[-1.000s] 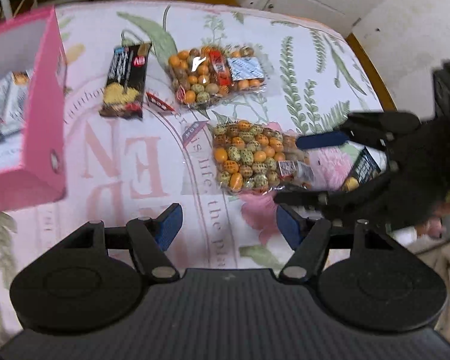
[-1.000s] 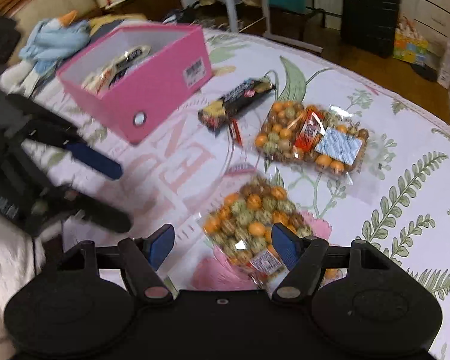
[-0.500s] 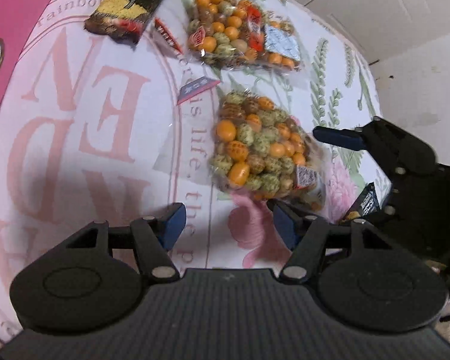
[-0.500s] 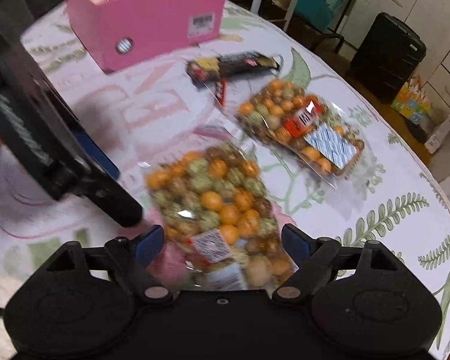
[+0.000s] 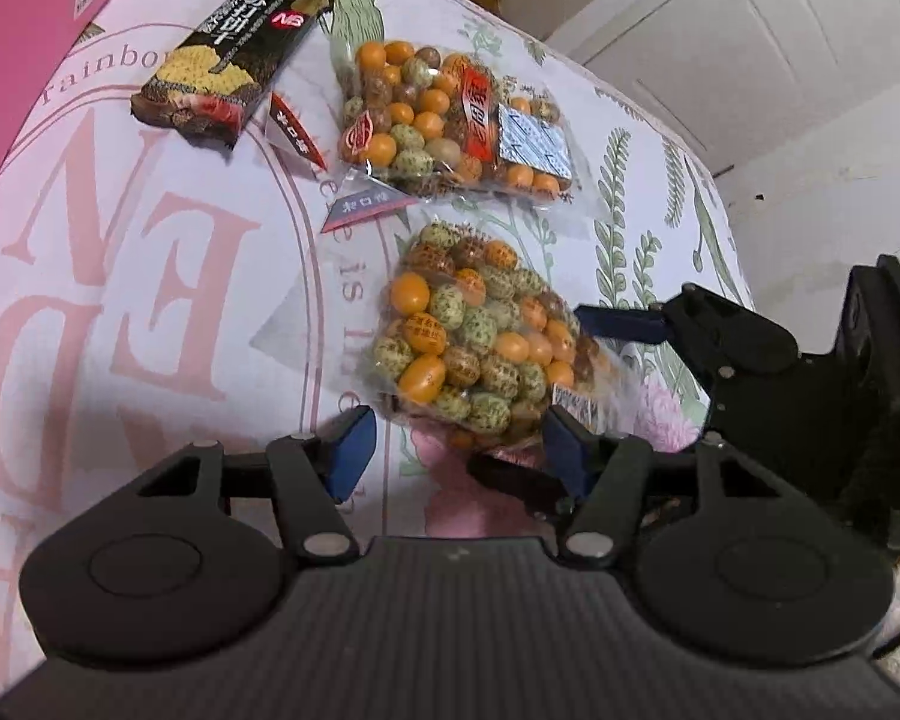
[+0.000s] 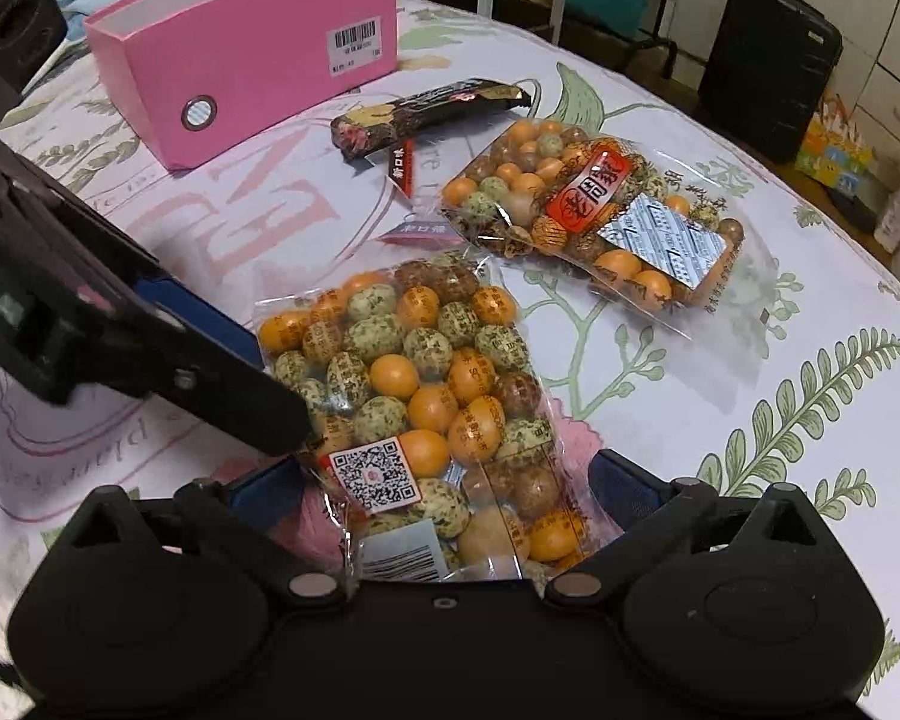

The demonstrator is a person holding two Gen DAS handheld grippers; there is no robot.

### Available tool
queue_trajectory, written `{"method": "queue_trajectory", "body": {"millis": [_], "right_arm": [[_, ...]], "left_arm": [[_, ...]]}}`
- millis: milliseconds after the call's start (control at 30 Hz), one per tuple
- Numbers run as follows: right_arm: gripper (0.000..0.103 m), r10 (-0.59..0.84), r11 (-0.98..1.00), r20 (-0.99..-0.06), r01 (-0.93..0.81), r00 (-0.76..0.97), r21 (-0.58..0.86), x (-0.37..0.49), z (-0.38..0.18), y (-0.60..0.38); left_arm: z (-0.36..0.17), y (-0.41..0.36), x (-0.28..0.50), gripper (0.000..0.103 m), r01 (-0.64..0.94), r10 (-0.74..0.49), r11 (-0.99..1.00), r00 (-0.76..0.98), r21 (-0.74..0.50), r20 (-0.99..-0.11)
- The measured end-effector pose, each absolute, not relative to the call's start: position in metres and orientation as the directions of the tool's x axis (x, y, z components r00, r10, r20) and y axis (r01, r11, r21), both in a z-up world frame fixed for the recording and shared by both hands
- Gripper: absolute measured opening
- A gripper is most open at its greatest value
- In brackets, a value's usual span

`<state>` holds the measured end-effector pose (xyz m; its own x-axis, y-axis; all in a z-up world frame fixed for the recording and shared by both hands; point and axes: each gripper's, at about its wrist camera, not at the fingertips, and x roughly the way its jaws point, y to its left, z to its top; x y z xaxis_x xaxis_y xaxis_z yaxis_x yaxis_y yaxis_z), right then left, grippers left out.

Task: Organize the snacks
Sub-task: 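Lift the nut bag with both tools and carry it over the pink box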

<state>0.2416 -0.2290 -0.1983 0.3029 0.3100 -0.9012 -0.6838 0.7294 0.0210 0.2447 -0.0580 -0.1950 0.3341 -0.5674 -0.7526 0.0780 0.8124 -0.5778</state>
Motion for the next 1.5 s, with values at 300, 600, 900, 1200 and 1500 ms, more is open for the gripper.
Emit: {"method": "queue_trajectory", "body": {"millis": [300, 600, 900, 1200, 1500], "right_arm": [[0.101, 0.373, 0.763, -0.916, -0.610, 0.145, 0.214, 0.235, -0.187, -0.213], [0.090, 0.198, 0.794, -0.948, -0.608, 0.249, 0.006, 0.216, -0.196, -0.179], [0.087, 0.196, 0.874, -0.950, -0.482, 0.241, 0.058, 0.215, -0.192, -0.175], [0.087, 0.251, 0.904, -0.930, -0.409, 0.267, 0.127, 0.190, -0.169, -0.176], [0.087, 0.262, 0.894, -0.926, -0.430, 0.272, 0.127, 0.158, -0.155, -0.162]], "left_arm": [[-0.196, -0.049, 0.244, 0.058, 0.044, -0.505, 0.847, 0.381, -0.530, -0.775], [-0.197, -0.049, 0.236, 0.057, -0.002, -0.535, 0.831, 0.270, -0.557, -0.800], [-0.187, -0.050, 0.229, 0.057, 0.040, -0.510, 0.851, 0.299, -0.524, -0.806], [-0.156, -0.050, 0.202, 0.056, 0.130, -0.462, 0.886, 0.339, -0.446, -0.819], [-0.141, -0.036, 0.170, 0.056, 0.136, -0.446, 0.894, 0.344, -0.426, -0.826]]}}
